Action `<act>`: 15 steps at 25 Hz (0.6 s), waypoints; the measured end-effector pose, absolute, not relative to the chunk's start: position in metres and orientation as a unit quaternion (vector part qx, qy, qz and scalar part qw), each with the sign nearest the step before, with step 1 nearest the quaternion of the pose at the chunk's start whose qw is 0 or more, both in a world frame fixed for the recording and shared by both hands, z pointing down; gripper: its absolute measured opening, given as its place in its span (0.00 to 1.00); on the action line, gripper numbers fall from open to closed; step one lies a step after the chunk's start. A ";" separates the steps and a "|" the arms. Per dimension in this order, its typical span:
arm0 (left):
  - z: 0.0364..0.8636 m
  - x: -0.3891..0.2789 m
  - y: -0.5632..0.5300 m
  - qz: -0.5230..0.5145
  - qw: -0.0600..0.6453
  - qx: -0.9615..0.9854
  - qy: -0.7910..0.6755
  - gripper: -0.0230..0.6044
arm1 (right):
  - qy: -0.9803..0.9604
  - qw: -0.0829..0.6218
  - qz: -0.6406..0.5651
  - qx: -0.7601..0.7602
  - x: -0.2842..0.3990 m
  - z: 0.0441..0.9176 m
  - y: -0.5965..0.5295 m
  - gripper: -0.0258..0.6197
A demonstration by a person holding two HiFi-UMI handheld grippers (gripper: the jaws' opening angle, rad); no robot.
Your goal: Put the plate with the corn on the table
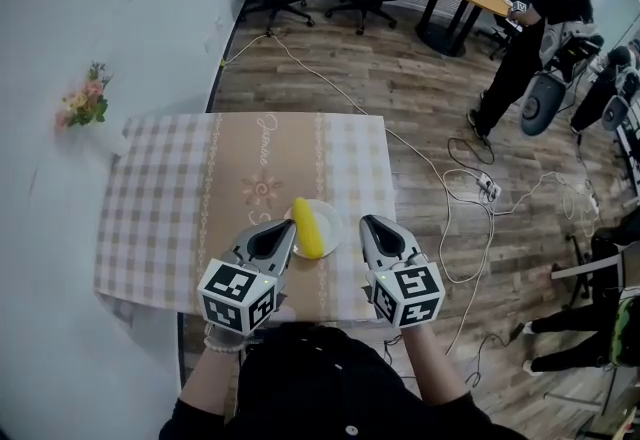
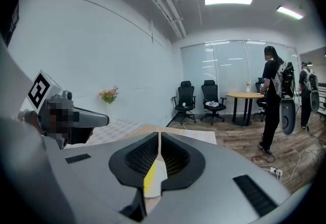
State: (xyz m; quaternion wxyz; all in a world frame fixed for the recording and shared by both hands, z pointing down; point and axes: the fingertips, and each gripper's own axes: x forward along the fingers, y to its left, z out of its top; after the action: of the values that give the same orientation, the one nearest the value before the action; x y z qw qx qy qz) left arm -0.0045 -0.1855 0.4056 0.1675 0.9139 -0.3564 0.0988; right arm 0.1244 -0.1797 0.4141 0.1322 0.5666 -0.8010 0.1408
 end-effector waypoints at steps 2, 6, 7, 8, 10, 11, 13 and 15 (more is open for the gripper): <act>0.398 -0.006 -0.180 0.099 0.158 0.915 -0.357 0.06 | -0.802 0.124 0.136 0.569 0.124 0.403 -0.174 0.12; 0.383 -0.007 -0.172 0.105 0.130 0.919 -0.358 0.06 | -0.806 0.123 0.107 0.569 0.124 0.379 -0.165 0.12; 0.381 -0.006 -0.170 0.105 0.127 0.920 -0.357 0.06 | -0.808 0.121 0.102 0.567 0.124 0.375 -0.163 0.12; 0.378 -0.005 -0.168 0.105 0.125 0.921 -0.355 0.06 | -0.809 0.116 0.101 0.567 0.124 0.372 -0.161 0.12; 0.373 -0.003 -0.164 0.101 0.123 0.922 -0.352 0.06 | -0.811 0.105 0.103 0.567 0.124 0.367 -0.158 0.12; 0.370 -0.002 -0.162 0.099 0.121 0.924 -0.350 0.06 | -0.810 0.100 0.105 0.568 0.125 0.364 -0.157 0.12; 0.363 0.002 -0.158 0.094 0.118 0.926 -0.346 0.06 | -0.809 0.096 0.104 0.570 0.127 0.359 -0.155 0.11; 0.358 0.006 -0.154 0.093 0.116 0.929 -0.338 0.06 | -0.808 0.097 0.102 0.572 0.130 0.356 -0.153 0.11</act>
State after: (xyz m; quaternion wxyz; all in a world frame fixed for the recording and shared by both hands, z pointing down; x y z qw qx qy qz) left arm 0.0059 -0.1538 0.3578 0.1156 0.9293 -0.3383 0.0928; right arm 0.1301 -0.1526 0.3560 0.0967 0.5721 -0.8081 0.1017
